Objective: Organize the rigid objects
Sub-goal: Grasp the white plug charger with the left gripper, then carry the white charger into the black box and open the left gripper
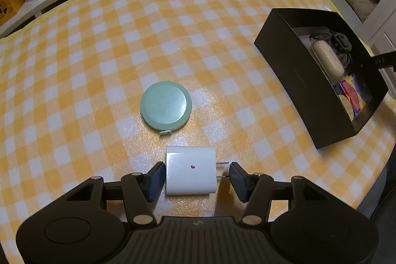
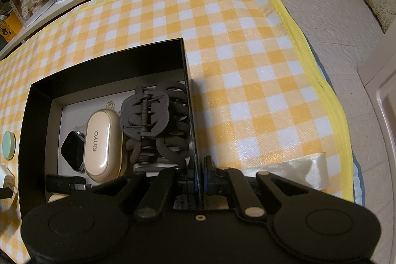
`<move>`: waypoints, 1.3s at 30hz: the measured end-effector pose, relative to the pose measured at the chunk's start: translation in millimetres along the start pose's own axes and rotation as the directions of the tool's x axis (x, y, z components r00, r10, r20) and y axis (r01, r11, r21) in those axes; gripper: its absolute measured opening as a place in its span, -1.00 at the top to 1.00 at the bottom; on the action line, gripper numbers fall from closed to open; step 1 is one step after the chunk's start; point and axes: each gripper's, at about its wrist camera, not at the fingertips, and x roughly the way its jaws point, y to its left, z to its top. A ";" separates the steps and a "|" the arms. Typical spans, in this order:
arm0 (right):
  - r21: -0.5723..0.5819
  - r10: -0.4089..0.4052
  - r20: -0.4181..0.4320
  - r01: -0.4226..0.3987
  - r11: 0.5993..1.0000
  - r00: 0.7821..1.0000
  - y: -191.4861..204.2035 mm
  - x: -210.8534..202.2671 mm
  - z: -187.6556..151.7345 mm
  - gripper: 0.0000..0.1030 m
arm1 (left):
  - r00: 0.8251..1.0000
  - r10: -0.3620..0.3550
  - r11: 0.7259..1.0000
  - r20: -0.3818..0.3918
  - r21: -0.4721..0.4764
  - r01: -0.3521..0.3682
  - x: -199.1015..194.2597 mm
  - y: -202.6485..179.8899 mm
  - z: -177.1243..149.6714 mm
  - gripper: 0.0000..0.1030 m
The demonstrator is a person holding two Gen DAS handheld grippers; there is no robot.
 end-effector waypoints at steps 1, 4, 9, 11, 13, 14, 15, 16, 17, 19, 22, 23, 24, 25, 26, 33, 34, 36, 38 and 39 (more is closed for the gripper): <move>0.000 0.000 0.000 0.000 1.000 1.000 0.0 -0.1 0.0 0.90 | 1.000 -0.002 1.000 0.001 -0.002 0.002 0.6 0.3 0.4 -0.11; 0.000 0.000 0.000 0.000 1.000 1.000 0.0 0.0 0.0 0.90 | 1.000 -0.001 1.000 0.011 -0.010 0.002 -1.7 -0.3 -0.5 -0.10; -0.001 0.000 0.000 0.000 1.000 1.000 0.3 0.1 0.1 0.90 | 0.996 0.032 0.998 0.082 -0.058 -0.027 -17.1 -0.6 2.5 0.15; -0.001 0.000 -0.001 0.000 1.000 1.000 -0.1 0.1 -0.1 0.90 | 0.992 0.024 0.997 0.121 -0.069 -0.016 -25.4 -0.8 5.6 0.16; -0.001 0.000 0.000 0.000 1.000 1.000 0.0 0.0 0.0 0.90 | 0.988 0.016 0.997 0.155 -0.080 -0.003 -33.0 -1.8 7.9 0.16; 0.000 0.001 0.000 -0.001 1.000 1.000 0.1 0.0 0.1 0.90 | 0.985 0.016 0.996 0.171 -0.085 -0.001 -36.5 -2.4 8.7 0.16; -0.001 0.000 -0.001 0.000 1.000 1.000 0.2 0.1 0.1 0.90 | 0.982 0.017 0.996 0.186 -0.091 0.000 -39.9 -2.9 9.4 0.16; -0.001 0.000 -0.001 0.000 1.000 1.000 0.2 0.0 0.1 0.90 | 0.979 0.017 0.995 0.202 -0.098 0.003 -43.4 -3.4 10.2 0.16; -0.002 -0.001 -0.001 0.001 1.000 1.000 0.3 0.3 0.1 0.90 | 0.974 0.015 0.994 0.224 -0.109 0.010 -47.9 -4.2 11.5 0.16; -0.001 0.000 -0.001 0.000 1.000 1.000 0.1 0.3 -0.1 0.90 | 0.963 0.004 0.992 0.270 -0.119 0.029 -57.2 -7.8 16.1 0.16; -0.001 0.000 -0.001 0.000 1.000 1.000 0.3 0.1 0.0 0.90 | 0.941 -0.023 0.995 0.337 -0.084 0.055 -72.6 -22.0 28.9 0.16; -0.002 0.000 -0.001 0.000 1.000 1.000 0.5 0.5 -0.1 0.90 | 0.935 -0.034 0.996 0.352 -0.066 0.061 -75.1 -28.1 33.1 0.16; -0.003 -0.001 -0.001 0.001 1.000 1.000 0.3 0.4 0.1 0.90 | 0.931 -0.047 0.996 0.363 -0.048 0.069 -77.7 -34.4 38.6 0.16; -0.003 -0.001 -0.002 0.001 1.000 1.000 0.1 0.6 0.3 0.90 | 0.928 -0.061 0.997 0.369 -0.031 0.077 -78.5 -41.5 44.2 0.16; -0.003 -0.001 -0.001 0.001 1.000 1.000 0.0 0.6 0.3 0.90 | 0.926 -0.075 0.996 0.370 -0.016 0.087 -77.8 -48.8 50.2 0.16; -0.002 0.001 -0.001 -0.001 1.000 1.000 0.1 1.0 -0.1 0.90 | 0.927 -0.141 0.988 0.346 -0.012 0.155 -47.8 -96.4 85.9 0.16; -0.003 0.000 -0.001 0.000 1.000 1.000 -0.3 0.7 0.0 0.90 | 0.928 -0.146 0.986 0.341 -0.024 0.164 -41.5 -101.8 91.3 0.16; -0.003 0.001 -0.001 -0.001 1.000 1.000 -0.5 0.8 -0.2 0.90 | 0.932 -0.152 0.982 0.329 -0.056 0.180 -29.4 -110.8 99.6 0.16; -0.002 0.001 -0.001 -0.001 1.000 1.000 -0.8 0.4 -0.3 0.90 | 0.936 -0.149 0.978 0.320 -0.091 0.187 -17.9 -120.3 107.0 0.16; -0.002 0.002 -0.001 -0.002 1.000 1.000 -1.0 0.5 -0.3 0.90 | 0.937 -0.146 0.977 0.317 -0.106 0.188 -13.8 -122.4 108.6 0.16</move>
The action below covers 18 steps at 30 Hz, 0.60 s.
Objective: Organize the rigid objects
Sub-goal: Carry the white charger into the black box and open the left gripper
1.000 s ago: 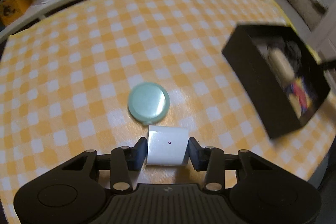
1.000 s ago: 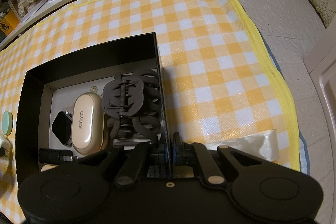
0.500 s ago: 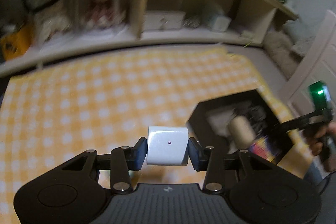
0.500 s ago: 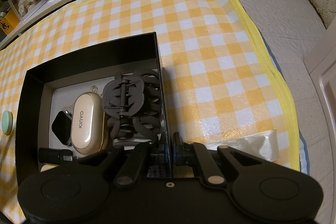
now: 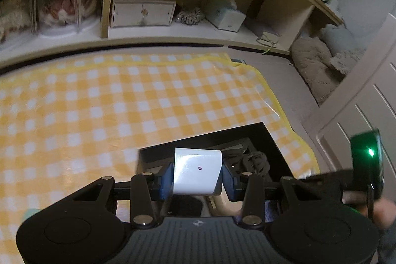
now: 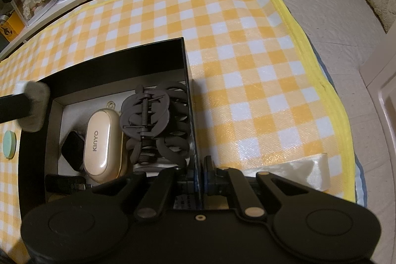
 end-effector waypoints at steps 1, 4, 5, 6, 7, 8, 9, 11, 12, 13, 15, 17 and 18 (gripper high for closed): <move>0.001 0.002 0.000 -0.002 1.000 1.000 0.5 -0.3 -0.1 0.89 | 1.000 0.005 1.000 -0.001 -0.013 -0.005 5.1 -1.4 1.1 0.16; 0.002 0.007 0.002 -0.007 1.000 1.000 1.0 0.0 0.3 0.89 | 1.000 0.028 0.999 -0.005 -0.042 -0.028 18.3 -4.9 1.3 0.16; 0.003 0.009 0.002 -0.009 1.000 1.000 0.7 0.2 0.2 0.89 | 0.999 0.037 0.998 -0.007 -0.046 -0.037 21.3 -5.2 1.1 0.16; 0.003 0.009 0.002 -0.009 1.000 1.000 0.7 0.3 0.2 0.89 | 0.999 0.047 0.998 -0.007 -0.048 -0.048 24.3 -5.7 1.3 0.16; 0.003 0.009 0.002 -0.009 1.000 1.000 0.5 0.2 0.1 0.89 | 0.998 0.057 0.997 -0.006 -0.051 -0.057 26.7 -5.8 1.4 0.16; 0.003 0.010 0.001 -0.010 1.000 1.000 0.1 0.5 0.1 0.89 | 0.998 0.064 0.997 -0.003 -0.052 -0.064 28.3 -5.7 1.5 0.16; 0.003 0.010 0.001 -0.010 1.000 1.000 0.3 0.7 0.2 0.89 | 0.997 0.071 0.996 0.000 -0.052 -0.071 28.8 -5.1 1.7 0.16; 0.003 0.009 0.002 -0.009 1.000 1.000 0.0 0.7 0.1 0.89 | 0.997 0.082 0.996 0.006 -0.046 -0.082 30.5 -5.1 2.2 0.16; 0.003 0.009 0.001 -0.009 1.000 1.000 1.0 1.3 0.5 0.89 | 0.996 0.084 0.996 0.005 -0.042 -0.083 31.8 -5.5 2.6 0.15; 0.003 0.010 0.002 -0.010 1.000 1.000 0.0 0.7 0.1 0.89 | 0.997 0.082 0.996 0.000 -0.042 -0.082 33.4 -5.4 2.8 0.14; 0.004 0.011 0.002 -0.011 1.000 1.000 0.2 1.1 0.3 0.88 | 0.997 0.077 0.995 0.007 -0.057 -0.076 34.4 -4.2 2.4 -0.29; 0.004 0.011 0.002 -0.011 1.000 1.000 0.2 0.8 0.5 0.88 | 0.996 0.082 0.995 0.021 -0.060 -0.080 32.4 -4.9 2.3 -0.40; 0.004 0.011 0.001 -0.011 1.000 1.000 0.5 1.0 0.5 0.88 | 0.997 0.079 0.996 0.021 -0.054 -0.078 31.5 -5.4 2.5 -0.40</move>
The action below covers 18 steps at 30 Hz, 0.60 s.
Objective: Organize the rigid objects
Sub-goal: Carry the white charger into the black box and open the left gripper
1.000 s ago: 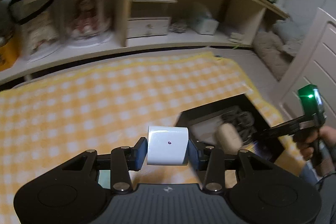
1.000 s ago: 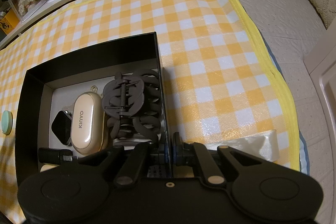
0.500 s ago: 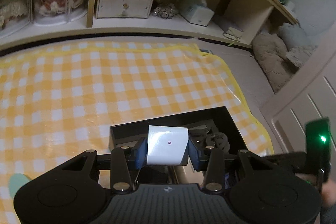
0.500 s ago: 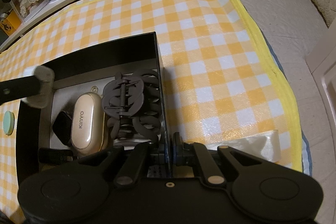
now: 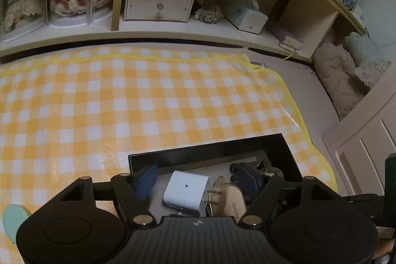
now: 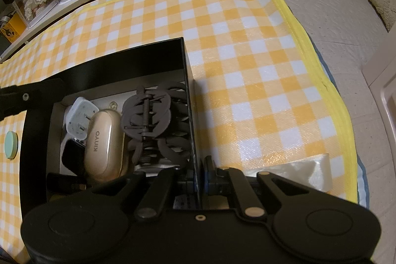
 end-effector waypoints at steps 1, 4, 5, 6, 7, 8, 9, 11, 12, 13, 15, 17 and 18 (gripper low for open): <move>-0.001 0.000 0.000 0.000 1.000 1.000 -0.3 -0.1 -0.1 0.88 | 1.000 -0.004 1.000 -0.001 0.002 0.004 -1.0 0.2 0.2 -0.40; 0.000 0.000 0.000 0.000 1.000 1.000 -0.3 -0.1 -0.2 0.88 | 1.000 -0.010 1.000 -0.003 0.011 0.010 -4.0 -0.4 0.4 -0.40; 0.000 0.000 0.000 0.000 1.000 1.000 -0.2 -0.1 -0.2 0.88 | 1.000 -0.010 1.000 -0.002 0.016 0.010 -5.1 -0.7 0.3 -0.40; 0.001 0.001 0.000 -0.001 1.000 1.000 0.7 0.5 0.2 0.88 | 1.000 -0.009 1.000 -0.002 0.020 0.009 -5.9 -1.0 0.2 -0.40; 0.000 0.001 0.000 -0.001 1.000 1.000 -0.1 -0.2 -0.2 0.88 | 1.000 -0.009 1.000 -0.004 0.027 0.010 -6.7 -1.5 0.0 -0.40; 0.001 0.001 0.000 -0.001 1.000 1.000 -0.1 -0.2 -0.2 0.88 | 1.000 -0.010 0.999 -0.006 0.035 0.010 -7.7 -2.2 -0.5 -0.40; 0.000 0.001 0.000 -0.001 1.000 1.000 0.1 0.0 -0.2 0.88 | 1.000 -0.011 0.999 -0.007 0.043 0.012 -8.4 -3.0 -0.8 -0.40; 0.000 0.000 0.000 0.000 1.000 1.000 -0.4 -0.2 -0.3 0.88 | 1.000 -0.012 0.998 -0.007 0.066 0.013 -10.9 -4.6 -1.4 -0.40; 0.000 0.000 0.000 0.000 1.000 1.000 -0.2 0.0 -0.2 0.88 | 1.000 -0.010 0.997 -0.006 0.081 0.010 -11.4 -5.8 -1.9 -0.39; 0.000 0.001 0.000 -0.001 1.000 1.000 -0.6 -0.2 -0.4 0.88 | 1.000 -0.005 0.995 -0.005 0.101 0.005 -11.7 -7.0 -1.9 -0.37; 0.001 0.002 0.001 -0.002 1.000 1.000 -0.6 -0.1 -0.3 0.88 | 1.000 0.024 0.990 -0.001 0.141 -0.023 -11.0 -8.2 -0.6 -0.35; 0.001 0.002 0.001 -0.002 1.000 1.000 -0.8 -0.3 -0.4 0.88 | 0.998 0.064 0.984 -0.004 0.168 -0.062 -8.8 -6.1 0.9 -0.35; 0.000 0.002 0.001 -0.002 1.000 1.000 -0.6 0.0 -0.3 0.88 | 0.997 0.075 0.981 -0.009 0.180 -0.072 -7.3 -4.3 1.5 -0.35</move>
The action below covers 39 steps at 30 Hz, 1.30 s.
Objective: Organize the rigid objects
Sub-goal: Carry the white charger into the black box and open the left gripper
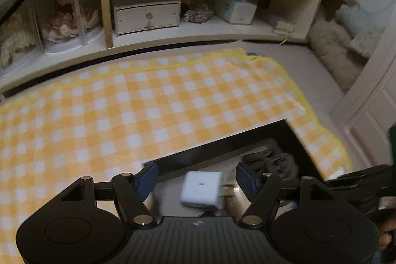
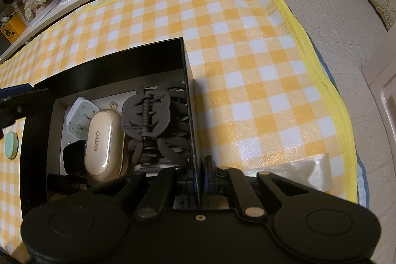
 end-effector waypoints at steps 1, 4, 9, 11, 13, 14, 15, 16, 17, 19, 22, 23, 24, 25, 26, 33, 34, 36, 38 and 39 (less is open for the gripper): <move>-0.001 -0.001 0.000 0.001 1.000 1.000 -0.4 -0.3 -0.2 0.88 | 1.000 -0.006 1.000 -0.001 0.016 0.006 0.6 1.0 0.1 -0.41; 0.001 0.000 0.000 0.000 1.000 1.000 -0.6 -0.3 -0.3 0.88 | 0.999 0.016 0.999 -0.028 0.047 -0.015 4.3 -1.6 0.2 -0.79; -0.001 -0.001 0.000 0.001 1.000 1.000 -0.1 -0.1 -0.2 0.88 | 0.996 0.089 0.994 -0.030 0.073 -0.087 9.8 -3.4 -3.8 -0.91; -0.001 -0.001 0.000 0.001 1.000 1.000 0.0 -0.1 -0.2 0.88 | 0.994 0.094 0.992 -0.051 0.090 -0.090 15.4 -3.9 -5.8 -0.92; 0.001 0.001 0.000 -0.001 1.000 1.000 0.3 -0.1 -0.2 0.88 | 0.994 0.084 0.992 -0.076 0.098 -0.076 21.5 -4.1 -8.1 -0.93; 0.000 0.000 0.000 0.000 1.000 1.000 0.3 -0.1 -0.2 0.88 | 0.993 0.082 0.993 -0.086 0.097 -0.073 25.1 -4.2 -8.9 -0.93; -0.001 -0.001 0.000 0.001 1.000 1.000 0.5 0.1 -0.1 0.88 | 0.992 0.084 0.993 -0.095 0.095 -0.075 28.9 -4.2 -8.9 -0.93; -0.001 -0.001 0.000 0.001 1.000 1.000 -0.1 0.0 -0.3 0.88 | 0.991 0.088 0.993 -0.102 0.093 -0.079 32.4 -4.2 -9.1 -0.93; 0.000 0.000 0.000 0.000 1.000 1.000 -0.1 0.0 -0.3 0.88 | 0.990 0.093 0.992 -0.107 0.092 -0.084 35.8 -4.0 -9.5 -0.94; 0.000 0.001 0.000 -0.001 1.000 1.000 0.2 0.3 -0.3 0.88 | 0.987 0.107 0.991 -0.119 0.090 -0.096 42.5 -2.9 -9.5 -0.97; -0.001 0.000 0.000 0.000 1.000 1.000 -0.3 0.1 -0.3 0.88 | 0.984 0.126 0.990 -0.127 0.080 -0.116 47.0 2.9 -8.8 -0.99; -0.001 0.000 0.000 0.000 1.000 1.000 -0.4 0.2 -0.4 0.88 | 0.983 0.130 0.990 -0.129 0.078 -0.120 47.5 4.8 -8.4 -0.99; -0.001 0.000 0.000 0.000 1.000 1.000 -0.4 0.2 -0.4 0.88 | 0.983 0.126 0.991 -0.134 0.070 -0.118 48.0 7.4 -8.4 -0.99; 0.000 0.000 0.000 0.000 1.000 1.000 -0.4 0.2 -0.3 0.88 | 0.983 0.122 0.991 -0.136 0.062 -0.115 47.7 9.0 -8.7 -0.99; 0.001 0.000 0.000 0.000 1.000 1.000 0.1 -0.1 -0.2 0.88 | 0.984 0.118 0.992 -0.137 0.056 -0.111 46.8 10.1 -9.1 -0.99; 0.000 0.000 0.000 0.000 1.000 1.000 0.4 0.4 0.0 0.88 | 0.981 0.134 0.990 -0.141 0.054 -0.127 43.8 16.9 -12.1 -0.99; 0.000 0.001 0.000 -0.001 1.000 1.000 -0.4 0.1 -0.2 0.88 | 0.983 0.119 0.993 -0.139 0.037 -0.114 42.0 18.6 -11.9 -0.99; 0.001 0.001 0.000 -0.001 1.000 1.000 -0.2 0.1 -0.2 0.88 | 0.988 0.087 0.996 -0.130 0.007 -0.086 37.0 20.3 -10.4 -0.99; 0.001 0.001 0.000 -0.001 1.000 1.000 -0.5 -0.1 -0.2 0.88 | 0.991 0.062 0.998 -0.119 -0.006 -0.063 31.0 18.8 -8.7 -0.99; 0.001 0.002 0.000 -0.002 1.000 1.000 -0.3 0.0 -0.1 0.88 | 0.992 0.053 0.999 -0.114 -0.007 -0.054 27.8 17.7 -8.0 -0.99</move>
